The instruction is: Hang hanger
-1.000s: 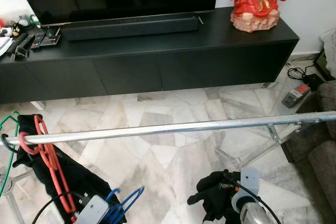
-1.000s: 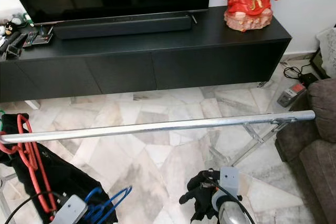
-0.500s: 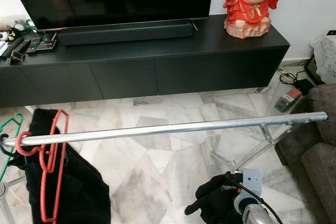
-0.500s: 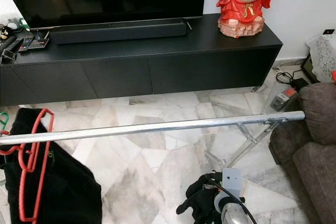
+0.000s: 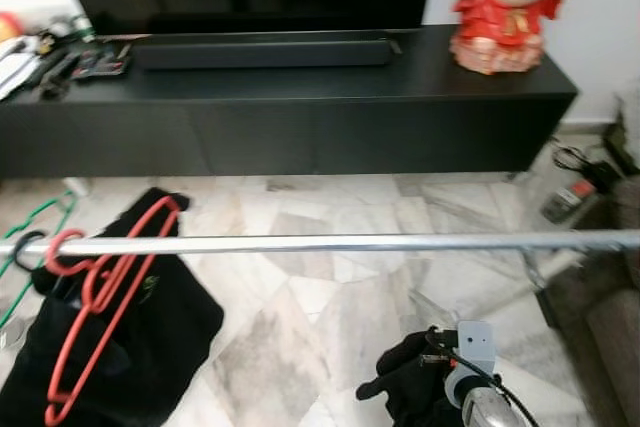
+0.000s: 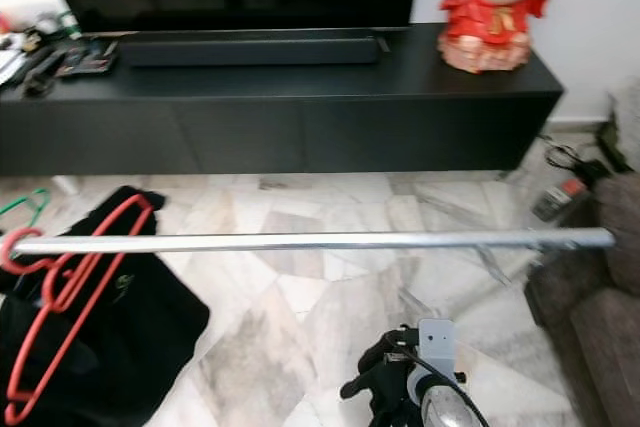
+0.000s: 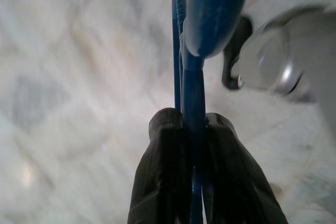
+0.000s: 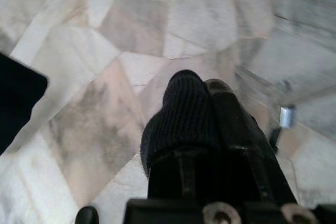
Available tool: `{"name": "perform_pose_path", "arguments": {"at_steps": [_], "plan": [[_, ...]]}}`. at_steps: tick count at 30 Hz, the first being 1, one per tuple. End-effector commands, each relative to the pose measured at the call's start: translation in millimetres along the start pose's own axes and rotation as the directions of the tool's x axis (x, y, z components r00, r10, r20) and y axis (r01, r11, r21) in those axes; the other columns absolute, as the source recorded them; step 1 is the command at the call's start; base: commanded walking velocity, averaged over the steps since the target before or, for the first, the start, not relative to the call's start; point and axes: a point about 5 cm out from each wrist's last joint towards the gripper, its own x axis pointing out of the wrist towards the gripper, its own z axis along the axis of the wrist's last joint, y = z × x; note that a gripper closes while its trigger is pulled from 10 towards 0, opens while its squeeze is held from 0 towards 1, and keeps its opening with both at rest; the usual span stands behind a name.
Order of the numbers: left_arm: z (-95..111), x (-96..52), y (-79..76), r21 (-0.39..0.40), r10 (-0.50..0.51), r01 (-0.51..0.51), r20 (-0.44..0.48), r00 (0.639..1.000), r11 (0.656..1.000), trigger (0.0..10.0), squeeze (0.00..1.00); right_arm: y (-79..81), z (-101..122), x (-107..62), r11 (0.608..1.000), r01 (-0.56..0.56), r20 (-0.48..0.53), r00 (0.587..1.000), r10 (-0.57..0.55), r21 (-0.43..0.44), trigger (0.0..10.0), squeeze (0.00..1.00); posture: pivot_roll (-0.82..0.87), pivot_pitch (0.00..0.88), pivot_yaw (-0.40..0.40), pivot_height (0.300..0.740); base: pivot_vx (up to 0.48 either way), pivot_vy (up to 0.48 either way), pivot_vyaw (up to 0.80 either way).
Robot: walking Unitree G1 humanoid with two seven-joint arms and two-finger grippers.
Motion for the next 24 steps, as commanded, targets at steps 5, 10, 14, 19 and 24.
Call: {"name": "perform_pose_path", "arguments": {"at_steps": [5,10,14,19,24], "plan": [[-13,-2.2,8.5,-0.056,0.038,-0.040,-0.037,0.999,0.998,10.0,0.00,2.0,-1,0.0,1.000,-0.012,-0.003,1.000,0.012,-0.011,10.0,0.00,-0.04,0.194,0.008,0.740,0.000,0.000,0.80],[-17,-2.3,7.3,-0.050,0.040,-0.042,-0.050,0.998,0.998,10.0,0.00,3.3,0,0.2,1.000,-0.019,-0.001,1.000,0.019,-0.018,10.0,0.00,-0.04,0.195,0.007,0.740,0.000,0.000,0.80],[-22,-3.4,9.3,-0.052,0.050,-0.054,-0.066,0.997,0.997,10.0,0.00,3.6,-1,0.0,1.000,-0.021,0.000,1.000,0.021,-0.019,10.0,0.00,-0.04,0.196,0.008,0.740,0.000,0.000,0.80],[-24,-4.0,11.1,-0.055,0.056,-0.060,-0.072,0.996,0.997,10.0,0.00,4.3,-1,-0.1,1.000,-0.025,-0.001,1.000,0.025,-0.020,10.0,0.00,-0.04,0.196,0.008,0.740,0.000,0.000,0.80],[-25,-4.3,11.6,-0.054,0.057,-0.061,-0.073,0.996,0.997,10.0,0.00,4.8,-1,0.0,0.999,-0.027,-0.002,1.000,0.027,-0.021,10.0,0.00,-0.03,0.196,0.009,0.740,0.000,0.000,0.80]]}}
